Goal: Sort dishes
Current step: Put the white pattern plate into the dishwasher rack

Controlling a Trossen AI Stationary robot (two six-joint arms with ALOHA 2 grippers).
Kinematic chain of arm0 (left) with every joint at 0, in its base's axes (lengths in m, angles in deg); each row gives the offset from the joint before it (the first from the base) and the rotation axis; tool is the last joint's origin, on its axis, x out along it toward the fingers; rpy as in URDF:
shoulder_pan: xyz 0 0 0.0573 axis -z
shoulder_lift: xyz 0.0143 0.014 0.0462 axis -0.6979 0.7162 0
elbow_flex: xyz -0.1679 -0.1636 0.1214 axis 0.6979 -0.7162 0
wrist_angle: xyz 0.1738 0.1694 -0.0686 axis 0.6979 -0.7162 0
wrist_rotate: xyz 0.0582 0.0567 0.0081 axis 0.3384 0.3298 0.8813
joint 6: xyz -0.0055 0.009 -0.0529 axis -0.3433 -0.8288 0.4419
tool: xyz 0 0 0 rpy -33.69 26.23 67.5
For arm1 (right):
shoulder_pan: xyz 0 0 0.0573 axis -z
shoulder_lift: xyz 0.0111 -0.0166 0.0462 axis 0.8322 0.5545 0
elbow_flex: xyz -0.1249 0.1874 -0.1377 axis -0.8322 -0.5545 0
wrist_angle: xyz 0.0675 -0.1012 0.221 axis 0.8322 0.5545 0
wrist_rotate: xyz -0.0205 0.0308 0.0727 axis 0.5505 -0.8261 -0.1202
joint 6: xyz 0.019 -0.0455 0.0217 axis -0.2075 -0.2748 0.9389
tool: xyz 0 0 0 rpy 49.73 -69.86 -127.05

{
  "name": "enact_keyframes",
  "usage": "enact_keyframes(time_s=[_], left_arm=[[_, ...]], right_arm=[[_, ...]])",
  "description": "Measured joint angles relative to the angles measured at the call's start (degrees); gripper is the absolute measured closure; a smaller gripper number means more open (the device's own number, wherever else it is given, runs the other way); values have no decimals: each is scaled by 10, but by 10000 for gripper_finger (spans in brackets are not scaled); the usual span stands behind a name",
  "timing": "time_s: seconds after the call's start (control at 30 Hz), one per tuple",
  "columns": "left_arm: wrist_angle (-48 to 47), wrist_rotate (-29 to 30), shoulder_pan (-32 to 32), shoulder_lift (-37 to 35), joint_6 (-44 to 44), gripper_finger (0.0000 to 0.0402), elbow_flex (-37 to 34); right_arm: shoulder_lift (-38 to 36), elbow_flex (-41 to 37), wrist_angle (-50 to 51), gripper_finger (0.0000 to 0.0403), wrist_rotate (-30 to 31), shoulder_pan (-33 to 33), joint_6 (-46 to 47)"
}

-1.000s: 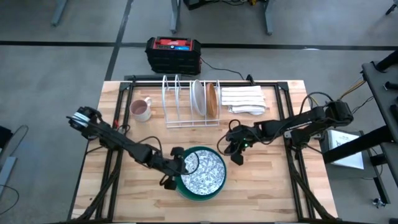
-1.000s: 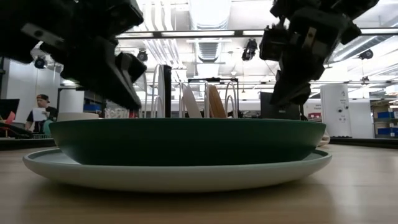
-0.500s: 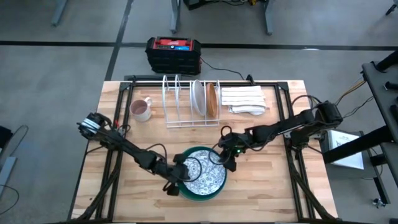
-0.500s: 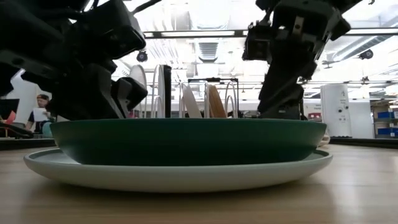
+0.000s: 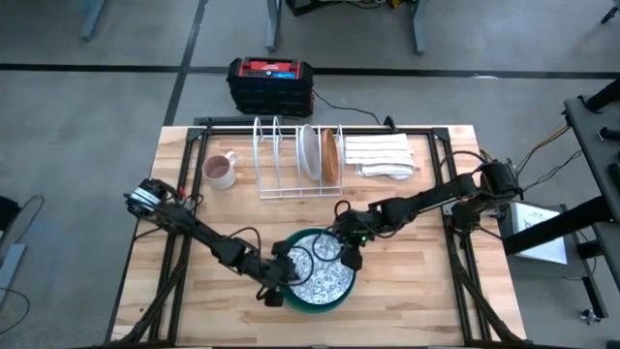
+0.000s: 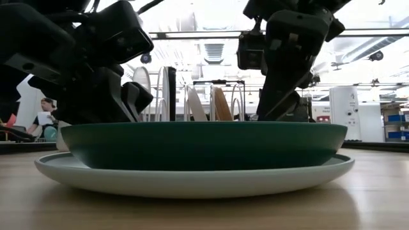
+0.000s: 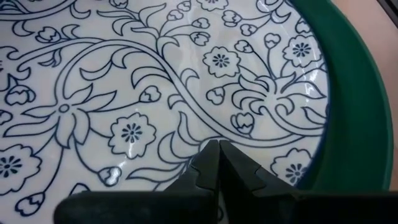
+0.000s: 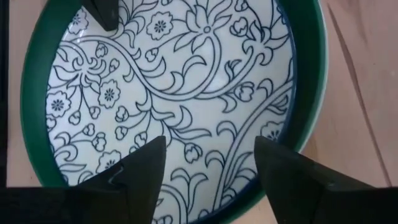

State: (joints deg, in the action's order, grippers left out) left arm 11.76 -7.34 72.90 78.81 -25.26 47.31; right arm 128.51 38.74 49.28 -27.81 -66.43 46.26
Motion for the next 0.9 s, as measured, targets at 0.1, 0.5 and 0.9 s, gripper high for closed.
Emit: enact_keyframes(time_s=[0.1, 0.5, 0.9], left_arm=[[15, 12, 6, 11, 1, 402, 0], [64, 41, 10, 43, 35, 402, 0], [107, 71, 13, 63, 48, 402, -1]], right_arm=[[3, 3, 11, 155, 0, 1, 0], [-11, 1, 48, 148, 7, 23, -1], [8, 3, 42, 143, 3, 23, -4]])
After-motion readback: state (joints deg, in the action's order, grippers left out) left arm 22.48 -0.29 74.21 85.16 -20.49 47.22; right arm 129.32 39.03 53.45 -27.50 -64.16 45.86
